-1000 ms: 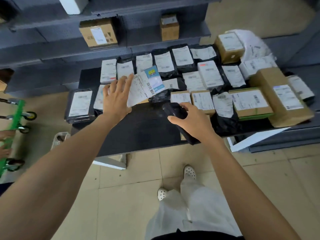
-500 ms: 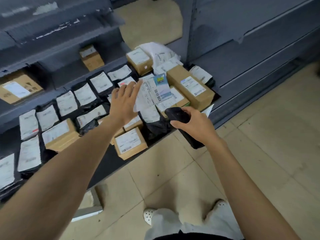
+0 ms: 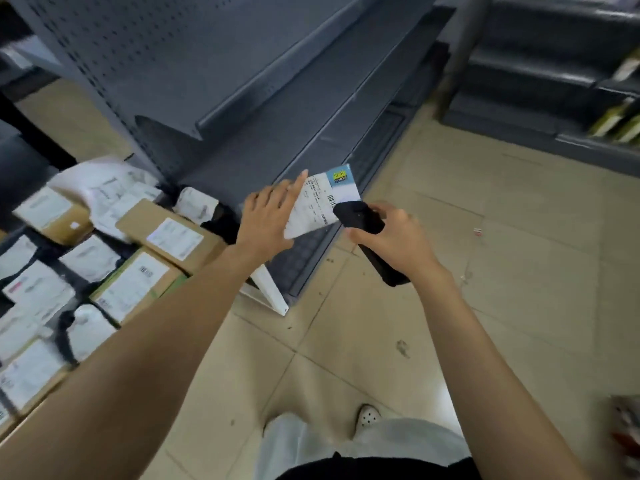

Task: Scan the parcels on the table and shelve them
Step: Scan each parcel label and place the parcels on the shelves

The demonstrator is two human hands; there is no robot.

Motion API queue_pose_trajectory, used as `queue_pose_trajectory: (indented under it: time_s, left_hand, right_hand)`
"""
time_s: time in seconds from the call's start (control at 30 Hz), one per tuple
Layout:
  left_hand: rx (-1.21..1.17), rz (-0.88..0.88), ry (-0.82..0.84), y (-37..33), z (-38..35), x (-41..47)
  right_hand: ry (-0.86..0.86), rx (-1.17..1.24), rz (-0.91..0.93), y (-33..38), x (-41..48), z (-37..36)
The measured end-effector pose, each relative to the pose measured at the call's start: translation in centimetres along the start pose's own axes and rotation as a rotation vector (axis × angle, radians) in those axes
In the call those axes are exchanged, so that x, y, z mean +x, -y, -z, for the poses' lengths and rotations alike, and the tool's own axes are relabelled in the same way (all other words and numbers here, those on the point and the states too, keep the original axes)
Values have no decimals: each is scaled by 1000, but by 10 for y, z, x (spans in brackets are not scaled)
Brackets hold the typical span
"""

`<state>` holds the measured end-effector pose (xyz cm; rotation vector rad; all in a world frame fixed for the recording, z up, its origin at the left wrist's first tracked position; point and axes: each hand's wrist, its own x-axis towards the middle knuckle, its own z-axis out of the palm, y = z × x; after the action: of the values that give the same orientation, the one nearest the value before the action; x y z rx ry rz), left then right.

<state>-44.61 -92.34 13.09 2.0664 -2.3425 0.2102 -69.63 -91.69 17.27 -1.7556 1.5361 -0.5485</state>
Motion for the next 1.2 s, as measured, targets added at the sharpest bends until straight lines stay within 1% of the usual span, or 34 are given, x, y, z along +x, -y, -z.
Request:
queue_pose_trajectory:
  time_s: [0.13, 0.27, 0.43, 0.6, 0.77, 0.87, 1.03, 1.2]
  left_hand:
    - [-21, -140, 61, -49, -13, 79]
    - [-15, -248, 75, -77, -28, 156]
    - [-50, -366, 109, -92, -43, 278]
    - [-49, -483, 132, -96, -38, 436]
    - [-123, -518, 120, -113, -29, 580]
    - [-180, -576, 142, -133, -38, 630]
    - [-147, -677, 204, -165, -64, 705]
    - [-156, -641, 225, -196, -75, 801]
  right_hand:
    - [-95, -3, -117, -50, 28, 42]
    - [-154, -26, -217, -79, 76, 71]
    - [-209, -37, -276, -87, 165, 103]
    - [-307, -94, -326, -82, 279, 158]
    - [-456, -49, -399, -80, 377, 205]
    - [-477, -23, -477, -95, 410, 216]
    - [-466, 0, -583, -131, 471, 245]
    - [-504, 28, -560, -171, 566, 301]
